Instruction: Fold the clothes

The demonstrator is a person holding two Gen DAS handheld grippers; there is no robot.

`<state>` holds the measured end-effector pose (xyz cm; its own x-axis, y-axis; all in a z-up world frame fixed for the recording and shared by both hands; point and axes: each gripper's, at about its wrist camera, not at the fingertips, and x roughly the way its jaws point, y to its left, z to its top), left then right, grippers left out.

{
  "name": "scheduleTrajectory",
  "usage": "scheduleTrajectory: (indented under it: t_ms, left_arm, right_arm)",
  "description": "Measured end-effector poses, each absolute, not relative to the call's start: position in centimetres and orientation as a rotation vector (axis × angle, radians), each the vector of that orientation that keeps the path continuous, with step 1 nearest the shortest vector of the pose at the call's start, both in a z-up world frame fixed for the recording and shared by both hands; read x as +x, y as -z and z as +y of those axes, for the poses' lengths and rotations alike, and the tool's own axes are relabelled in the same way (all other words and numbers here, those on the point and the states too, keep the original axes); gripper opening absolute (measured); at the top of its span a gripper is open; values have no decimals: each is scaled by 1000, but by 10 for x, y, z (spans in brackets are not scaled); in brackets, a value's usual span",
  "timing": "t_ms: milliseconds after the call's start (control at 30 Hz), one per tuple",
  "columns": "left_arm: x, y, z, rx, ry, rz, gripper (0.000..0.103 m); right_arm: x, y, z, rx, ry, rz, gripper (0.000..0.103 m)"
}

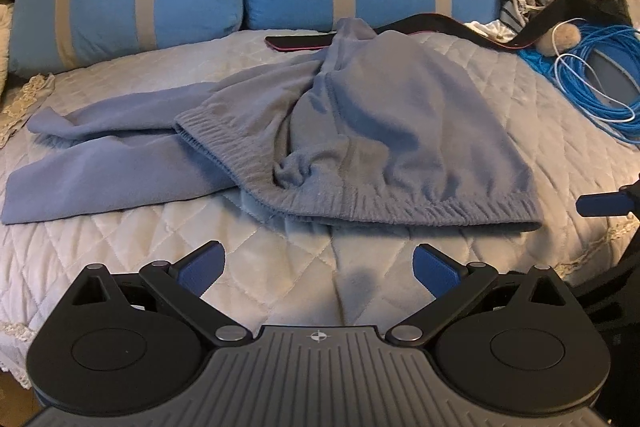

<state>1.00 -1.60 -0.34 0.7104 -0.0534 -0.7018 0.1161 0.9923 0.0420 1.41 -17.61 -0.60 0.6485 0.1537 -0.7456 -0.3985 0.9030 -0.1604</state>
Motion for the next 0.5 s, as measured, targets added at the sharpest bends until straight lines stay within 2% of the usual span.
scheduleTrajectory:
  t_ms: [233, 500]
  left_arm:
    - [-2, -3, -11, 48, 42, 818, 103]
    - [-24, -11, -5, 44, 30, 750, 103]
  right_arm:
    - [14, 3, -171, -335, -334, 785, 103]
    - [19, -1, -163, -316, -350, 794, 103]
